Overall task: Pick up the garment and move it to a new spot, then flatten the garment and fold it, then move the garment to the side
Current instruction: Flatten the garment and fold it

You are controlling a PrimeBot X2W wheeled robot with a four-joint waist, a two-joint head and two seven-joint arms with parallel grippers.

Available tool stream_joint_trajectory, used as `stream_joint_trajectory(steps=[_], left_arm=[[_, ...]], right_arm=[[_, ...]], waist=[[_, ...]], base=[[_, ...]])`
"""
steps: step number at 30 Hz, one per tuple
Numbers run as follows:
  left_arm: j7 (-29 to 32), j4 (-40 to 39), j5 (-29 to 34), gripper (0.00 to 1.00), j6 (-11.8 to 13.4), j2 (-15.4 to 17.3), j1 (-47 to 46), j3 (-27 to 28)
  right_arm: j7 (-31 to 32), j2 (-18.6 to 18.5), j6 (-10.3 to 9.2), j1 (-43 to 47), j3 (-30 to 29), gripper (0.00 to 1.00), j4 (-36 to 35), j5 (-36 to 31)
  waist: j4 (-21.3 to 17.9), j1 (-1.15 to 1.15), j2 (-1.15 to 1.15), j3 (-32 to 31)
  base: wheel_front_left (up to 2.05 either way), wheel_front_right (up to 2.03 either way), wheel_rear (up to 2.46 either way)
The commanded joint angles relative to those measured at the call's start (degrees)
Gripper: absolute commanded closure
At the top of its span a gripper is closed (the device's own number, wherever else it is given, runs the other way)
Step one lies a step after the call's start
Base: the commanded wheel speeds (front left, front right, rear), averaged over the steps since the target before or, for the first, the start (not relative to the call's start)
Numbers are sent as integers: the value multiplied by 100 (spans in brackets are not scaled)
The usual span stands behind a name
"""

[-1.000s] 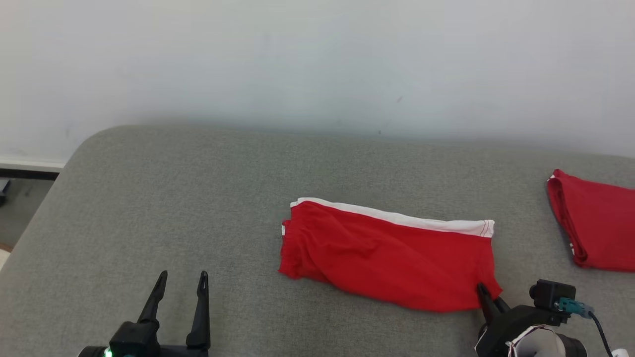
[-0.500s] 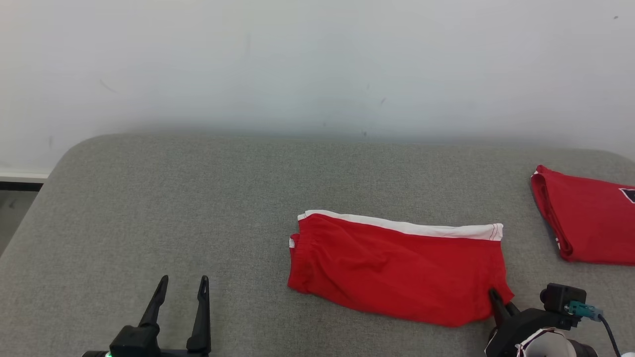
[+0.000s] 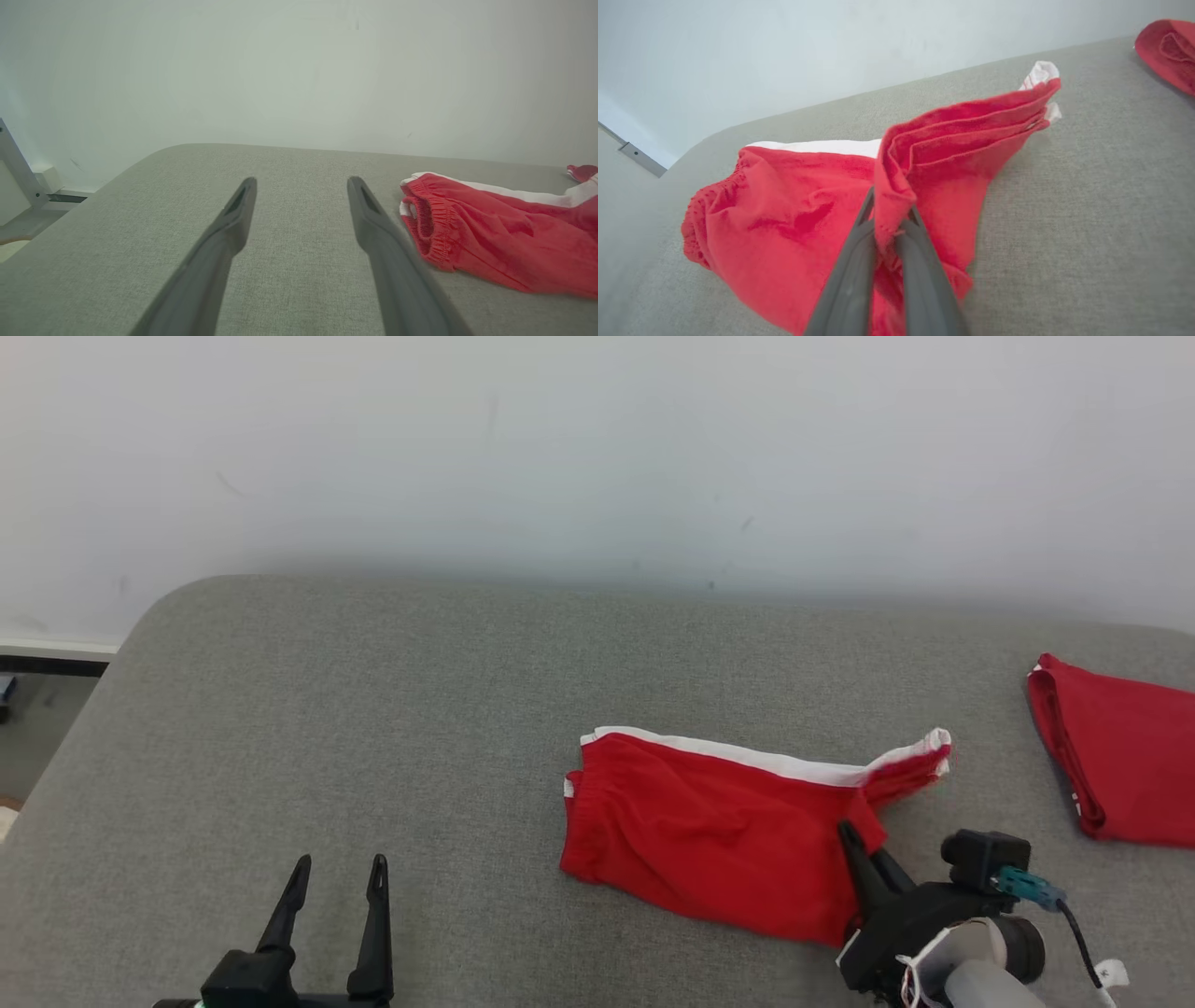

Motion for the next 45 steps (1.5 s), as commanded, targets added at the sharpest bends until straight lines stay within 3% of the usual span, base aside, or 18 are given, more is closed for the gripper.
stream_joint_trajectory(steps=[1, 15, 24, 34, 35, 36, 37, 45], left_arm=[[-16, -15, -39, 0, 6, -1, 72, 9], [-16, 79, -46, 0, -32, -97, -161, -110], [-16, 185, -22, 0, -93, -220, -372, -199], [-17, 320, 38, 0, -160, -319, -477, -229], [-17, 336, 43, 0, -171, -325, -492, -232], [-17, 355, 46, 0, -178, -328, -502, -225], [-17, 375, 50, 0, -182, -326, -503, -214], [-17, 393, 63, 0, -156, -278, -315, -91]], right_arm=[[-12, 9, -12, 27, 29, 100, -84, -52], [462, 772, -12, -332, 181, 100, -922, -339], [646, 896, -12, -618, 344, 100, -559, -276], [464, 899, -12, -809, 1016, 100, -90, 295], [432, 899, -12, -845, 1061, 76, -9, 327], [408, 901, -12, -868, 1123, 33, 38, 365], [378, 904, -12, -895, 1179, 0, 91, 417], [-103, 897, -12, -981, 1135, 0, 25, 494]], waist=[[51, 0, 0, 9], [544, 0, 0, 141], [894, 0, 0, 321], [1026, 0, 0, 379], [1023, 0, 0, 374], [1013, 0, 0, 364], [996, 0, 0, 352], [754, 0, 0, 180]], base=[[0, 0, 0], [0, 0, 0], [0, 0, 0], [0, 0, 0], [0, 0, 0], [0, 0, 0], [0, 0, 0], [0, 0, 0]])
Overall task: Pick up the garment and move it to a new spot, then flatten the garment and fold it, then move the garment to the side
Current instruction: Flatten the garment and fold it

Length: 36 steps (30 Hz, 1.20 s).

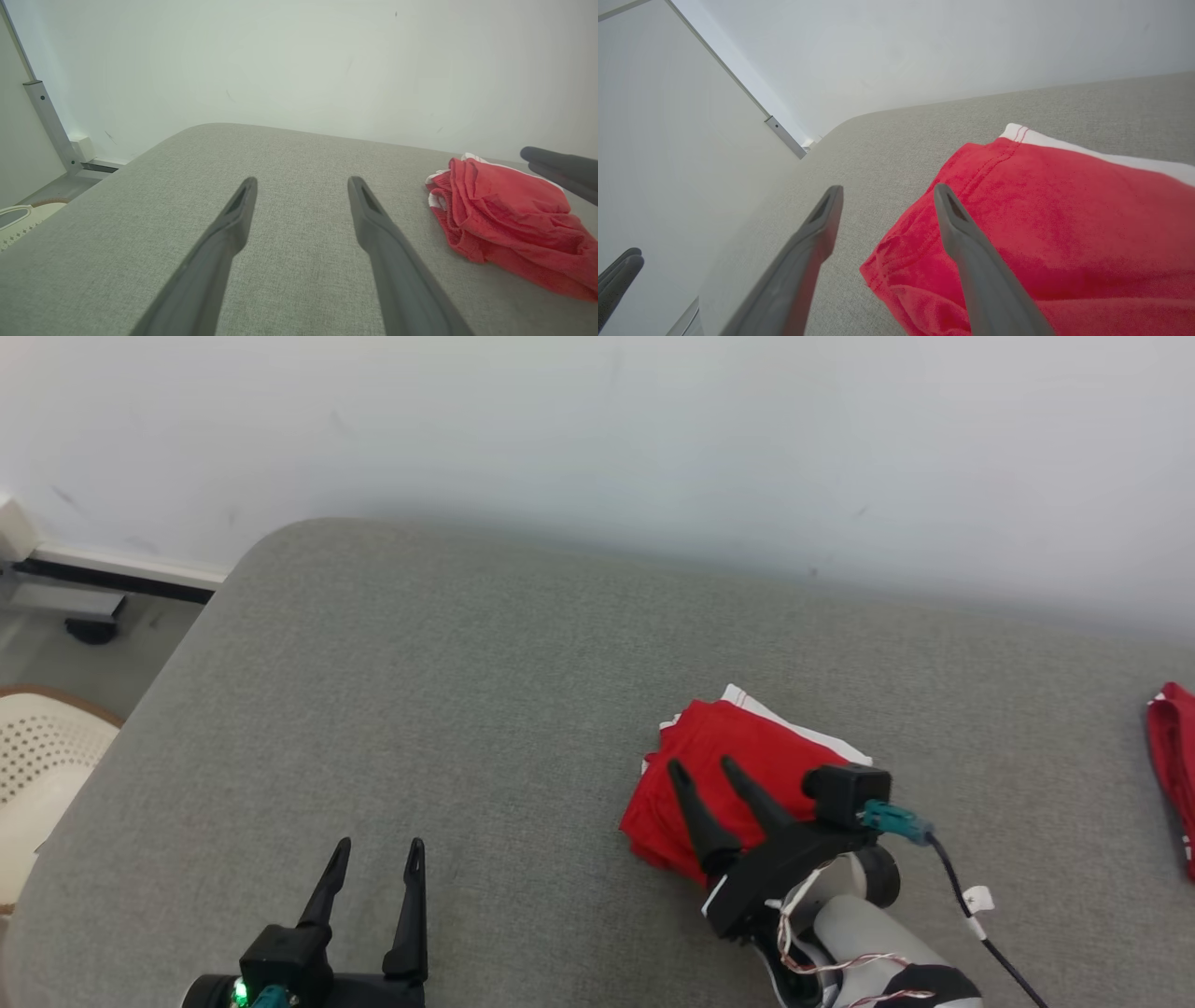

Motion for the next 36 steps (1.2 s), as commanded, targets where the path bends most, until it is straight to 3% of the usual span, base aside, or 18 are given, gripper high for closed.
stream_joint_trajectory(steps=[1, 5, 11, 12, 14, 15, 22, 36], left_arm=[[-16, -20, 17, 0, 2, 17, 85, 38], [-17, -87, 12, 0, 26, 50, 226, 107], [-17, -176, 7, 0, 41, 78, 363, 190], [-17, -190, 8, 0, 40, 79, 369, 198], [-16, -220, 15, 0, 47, 80, 369, 217], [-16, -236, 24, 0, 49, 77, 363, 221], [-16, -305, 85, 0, 14, 74, 147, 201], [-16, -211, 136, 0, -83, -29, -236, 64]], right_arm=[[-67, -24, -12, -11, -106, 0, -39, -81], [-148, -318, -13, 166, -636, 0, -241, -298], [-140, -711, -12, 693, -1985, 0, -934, -1142], [-140, -737, -12, 779, -2190, 11, -1035, -1342], [-139, -670, -12, 940, -2509, 90, -1166, -1644], [-139, -629, -12, 1012, -2645, 100, -1190, -1760], [-140, -340, -12, 902, -3063, 100, -1055, -2371], [-141, -99, -12, 15, -3608, 100, 108, -3052]], waist=[[-115, 0, 0, -82], [-255, 0, 0, -146], [-375, 0, 0, -136], [-383, 0, 0, -125], [-398, 0, 0, -89], [-398, 0, 0, -66], [-295, 0, 0, 227], [229, 0, 0, 731]], base=[[0, 0, 0], [0, 0, 0], [0, 0, 0], [0, 0, 0], [0, 0, 0], [0, 0, 0], [0, 0, 0], [0, 0, 0]])
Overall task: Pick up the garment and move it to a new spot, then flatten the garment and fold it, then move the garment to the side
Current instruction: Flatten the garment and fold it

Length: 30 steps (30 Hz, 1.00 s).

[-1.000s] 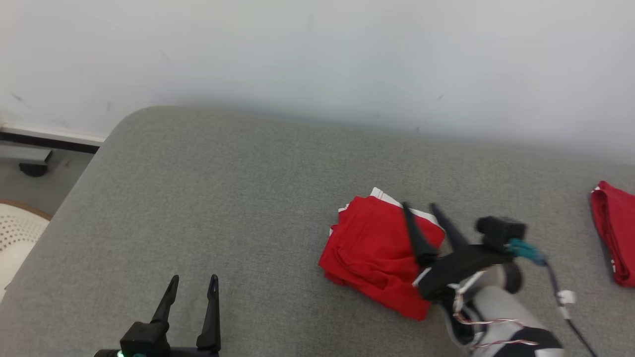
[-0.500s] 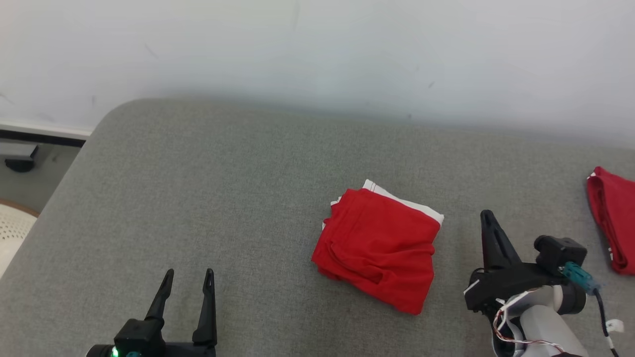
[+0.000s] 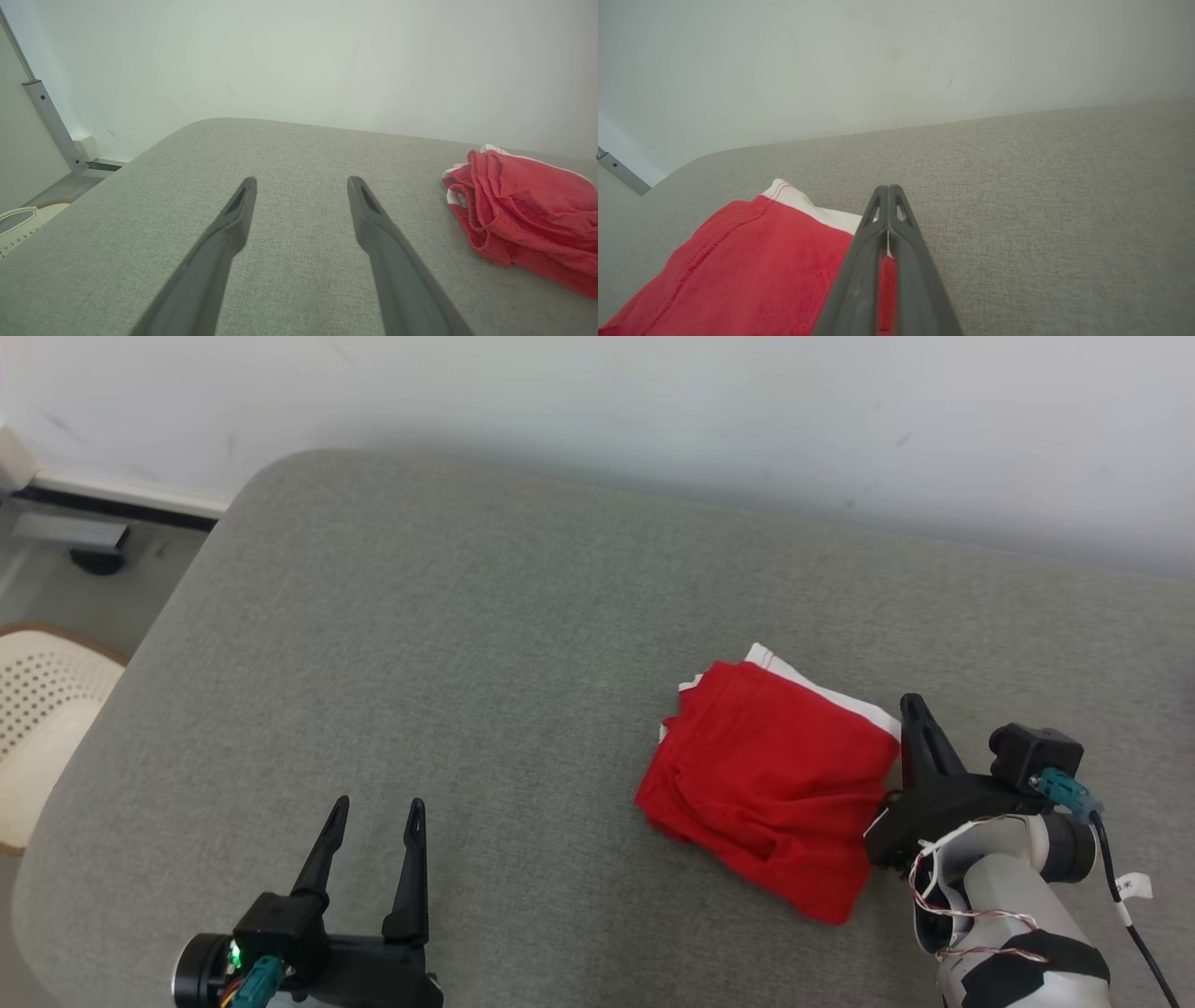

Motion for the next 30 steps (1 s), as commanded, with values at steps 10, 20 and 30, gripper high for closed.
stream_joint_trajectory(steps=[10, 20, 30], left_arm=[[-16, 95, 27, 0, -57, -138, -210, -101], [-16, 167, 59, 0, -86, -190, -261, -91], [-16, 184, 64, 0, -84, -224, -190, -63]], right_arm=[[0, 97, -12, -422, -140, 100, 700, -341], [0, 102, -12, -172, 1703, 100, 476, 869], [1, 99, -12, 283, 3416, 100, -63, 1835]], waist=[[449, -1, 0, 309], [671, -1, 0, 285], [610, -1, 0, 195]], base=[[0, 0, 0], [0, 0, 0], [0, 0, 0]])
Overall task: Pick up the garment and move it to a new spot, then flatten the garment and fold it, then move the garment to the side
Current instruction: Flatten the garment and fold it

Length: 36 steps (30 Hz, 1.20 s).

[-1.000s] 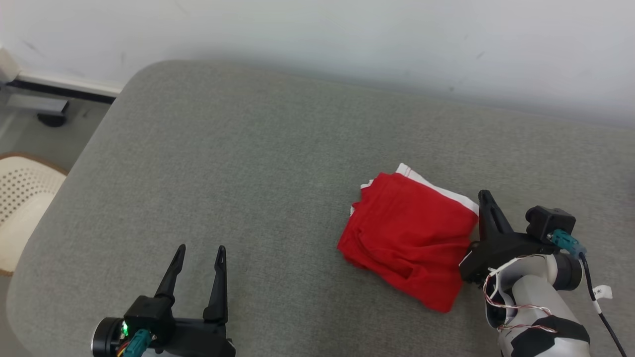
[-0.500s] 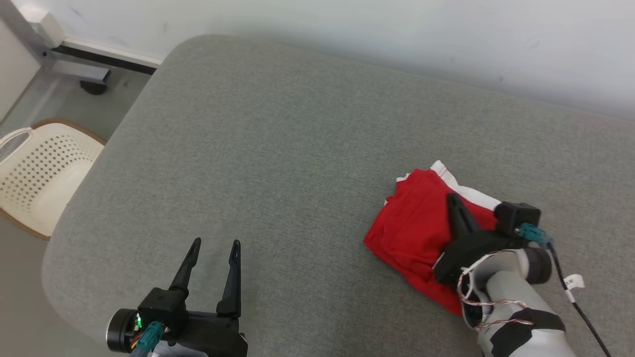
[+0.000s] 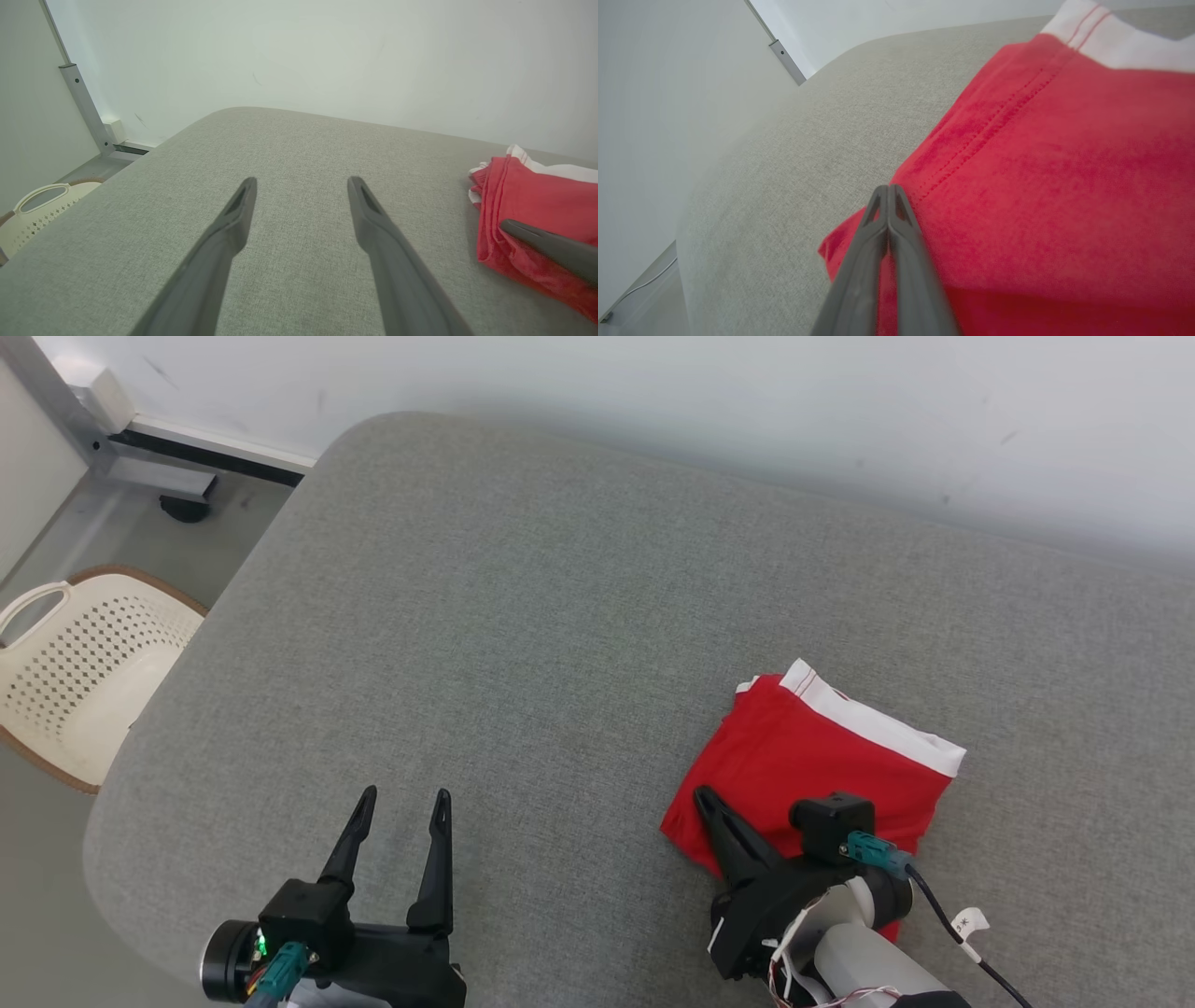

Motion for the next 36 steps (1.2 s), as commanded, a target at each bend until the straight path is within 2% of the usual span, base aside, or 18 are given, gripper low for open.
stream_joint_trajectory(steps=[1, 7, 8, 9, 10, 11, 12, 18, 23, 29, 36], left_arm=[[-16, -5, 51, 0, 4, -29, 13, 25], [-17, 5, 73, 0, 4, -23, 106, 86], [-16, -4, 82, 0, 6, 4, 178, 137], [-17, -11, 91, 0, 11, 17, 210, 164], [-16, -17, 100, 0, 16, 30, 225, 198], [-17, -37, 109, 0, 21, 39, 245, 221], [-17, -46, 115, 0, 30, 53, 285, 249], [-17, -101, 132, 0, 31, 83, 506, 365], [-16, -151, 152, 0, 41, 119, 694, 435], [-16, -286, 291, 0, 158, 240, 868, 552], [-17, -376, 522, 0, 334, 451, 1076, 661]], right_arm=[[2, 2, -12, 69, 86, 100, -48, 118], [1, 0, -12, 81, -120, 100, -392, 199], [1, 0, -12, 134, -368, 100, -586, 68], [1, 0, -12, 155, -570, 79, -719, -24], [0, -1, -12, 183, -732, 54, -840, -145], [1, 0, -12, 231, -950, 12, -980, -274], [2, 2, -12, 277, -1144, 0, -1124, -393], [0, -26, -12, 657, -2229, 0, -1883, -1140], [1, -153, -12, 1059, -2807, 0, -2450, -1533], [1, -263, -12, 1644, -3272, 0, -2922, -1845], [1, -169, -12, 2425, -3611, 0, -3382, -2123]], waist=[[-43, 0, 0, -29], [-199, 0, 0, -170], [-307, 0, 0, -270], [-368, 0, 0, -316], [-435, 0, 0, -369], [-498, 0, 0, -413], [-573, 0, 0, -467], [-964, 0, 0, -753], [-1274, 0, 0, -945], [-1579, 0, 0, -1079], [-1827, 0, 0, -1220]], base=[[0, 0, 0], [0, 0, 0], [0, 0, 0], [0, 0, 0], [0, 0, 0], [0, 0, 0], [0, 0, 0], [0, 0, 0], [0, 0, 0], [0, 0, 0], [0, 0, 0]])
